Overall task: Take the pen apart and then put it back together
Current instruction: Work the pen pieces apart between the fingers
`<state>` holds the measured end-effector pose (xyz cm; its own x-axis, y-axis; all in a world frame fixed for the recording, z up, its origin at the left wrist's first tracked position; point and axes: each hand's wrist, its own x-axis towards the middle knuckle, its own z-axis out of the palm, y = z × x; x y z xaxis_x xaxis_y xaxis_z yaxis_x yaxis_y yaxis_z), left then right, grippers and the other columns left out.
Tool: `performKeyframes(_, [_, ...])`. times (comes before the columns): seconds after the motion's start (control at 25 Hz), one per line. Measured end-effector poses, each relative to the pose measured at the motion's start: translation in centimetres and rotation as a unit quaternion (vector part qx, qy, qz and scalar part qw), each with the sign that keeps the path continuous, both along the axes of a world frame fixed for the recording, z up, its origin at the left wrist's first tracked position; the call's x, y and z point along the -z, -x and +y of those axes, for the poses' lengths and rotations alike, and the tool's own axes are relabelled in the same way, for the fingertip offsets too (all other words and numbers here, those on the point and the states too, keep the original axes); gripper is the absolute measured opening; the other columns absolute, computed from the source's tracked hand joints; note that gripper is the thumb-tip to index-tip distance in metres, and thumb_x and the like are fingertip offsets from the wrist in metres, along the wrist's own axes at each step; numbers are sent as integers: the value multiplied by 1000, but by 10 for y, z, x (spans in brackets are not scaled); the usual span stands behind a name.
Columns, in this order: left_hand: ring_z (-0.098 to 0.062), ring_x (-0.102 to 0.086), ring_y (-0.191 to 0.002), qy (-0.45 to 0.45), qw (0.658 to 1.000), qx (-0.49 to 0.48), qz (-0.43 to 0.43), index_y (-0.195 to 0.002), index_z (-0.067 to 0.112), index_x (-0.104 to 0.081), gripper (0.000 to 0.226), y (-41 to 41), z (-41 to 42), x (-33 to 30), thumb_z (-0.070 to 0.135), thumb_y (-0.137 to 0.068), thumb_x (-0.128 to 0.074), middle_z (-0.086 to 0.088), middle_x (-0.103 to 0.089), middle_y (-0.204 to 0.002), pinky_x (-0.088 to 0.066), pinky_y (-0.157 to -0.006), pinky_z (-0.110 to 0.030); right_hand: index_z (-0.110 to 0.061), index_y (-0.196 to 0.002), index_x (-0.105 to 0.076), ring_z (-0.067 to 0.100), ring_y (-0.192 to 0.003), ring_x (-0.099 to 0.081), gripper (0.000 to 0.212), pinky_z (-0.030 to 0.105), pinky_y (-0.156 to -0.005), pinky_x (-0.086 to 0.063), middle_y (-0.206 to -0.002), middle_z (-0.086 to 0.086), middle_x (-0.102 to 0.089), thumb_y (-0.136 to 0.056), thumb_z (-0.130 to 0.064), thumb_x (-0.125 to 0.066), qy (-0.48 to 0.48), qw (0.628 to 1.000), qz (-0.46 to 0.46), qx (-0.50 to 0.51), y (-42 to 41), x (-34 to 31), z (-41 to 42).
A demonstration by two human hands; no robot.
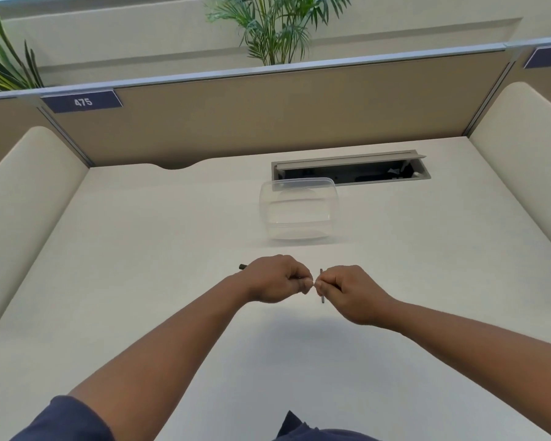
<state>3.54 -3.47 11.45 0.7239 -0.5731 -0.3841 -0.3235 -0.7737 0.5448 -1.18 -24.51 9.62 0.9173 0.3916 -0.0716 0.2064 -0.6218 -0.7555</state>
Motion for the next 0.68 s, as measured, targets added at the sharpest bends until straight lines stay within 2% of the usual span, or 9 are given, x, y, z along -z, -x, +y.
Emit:
performKeyframes(0.16, [-8, -49, -72, 99, 978, -18, 180, -78, 25, -72, 26, -7, 2, 0, 34, -98, -57, 16, -58, -70, -42, -75, -31, -12, -72, -61, 22, -63, -46, 24, 37, -58, -46, -64, 3, -55, -96, -15, -57, 68, 968, -217, -110, 1, 2, -6])
performKeyframes(0.24, [-12, -38, -63, 108, 967, -9, 230, -77, 23, -72, 26, -8, 5, -1, 34, -96, -58, 12, -48, -61, -35, -63, -28, -10, -70, -59, 23, -61, -44, 23, 36, -53, -44, -65, 4, -52, -93, -11, -60, 103, 935, -299, -157, -2, 2, -6])
performKeyframes(0.32, [-16, -27, -57, 102, 949, -7, 299, -78, 22, -70, 24, -12, 5, 0, 37, -94, -59, 10, -39, -58, -24, -54, -28, -10, -71, -58, 24, -61, -43, 21, 35, -52, -41, -66, 4, -52, -92, -9, -58, 156, 881, -391, -214, -9, 3, -10])
performKeyframes(0.4, [-18, -19, -57, 92, 930, -2, 356, -78, 22, -68, 24, -12, 5, 2, 36, -95, -59, 9, -33, -56, -19, -52, -27, -11, -74, -60, 24, -61, -43, 18, 35, -51, -41, -68, 3, -52, -91, -10, -55, 196, 828, -452, -268, -17, 5, -14])
performKeyframes(0.48, [-18, -19, -58, 98, 927, -13, 363, -79, 22, -68, 24, -10, 3, 7, 35, -96, -58, 8, -34, -57, -18, -53, -28, -12, -79, -64, 23, -63, -45, 15, 35, -53, -44, -72, 2, -55, -92, -11, -55, 234, 810, -456, -285, -17, 8, -21])
performKeyframes(0.52, [-17, -23, -58, 104, 934, -24, 340, -79, 22, -69, 25, -7, 3, 9, 35, -96, -57, 9, -37, -58, -20, -54, -28, -14, -81, -64, 22, -65, -46, 15, 35, -55, -46, -73, 1, -56, -93, -13, -55, 239, 832, -421, -272, -14, 10, -20])
performKeyframes(0.56, [-14, -29, -57, 106, 948, -30, 300, -78, 25, -70, 26, -5, 2, 11, 36, -97, -57, 10, -41, -59, -25, -55, -27, -16, -83, -64, 20, -67, -46, 17, 35, -57, -47, -75, 0, -57, -96, -16, -53, 229, 877, -349, -239, -11, 11, -18])
performKeyframes(0.64, [-5, -38, -56, 86, 974, -33, 205, -78, 32, -69, 27, 0, -3, 13, 41, -98, -53, 16, -48, -62, -33, -57, -23, -23, -81, -62, 12, -68, -46, 24, 31, -61, -45, -76, -5, -57, -100, -26, -48, 106, 987, -30, -116, -7, 11, -15])
performKeyframes(0.68, [-2, -42, -55, 60, 986, -33, 151, -80, 36, -67, 26, 2, -3, 14, 45, -98, -51, 18, -51, -63, -35, -58, -23, -26, -77, -63, 9, -64, -46, 27, 27, -60, -42, -73, -6, -57, -99, -29, -49, -5, 987, 153, -53, -7, 9, -13])
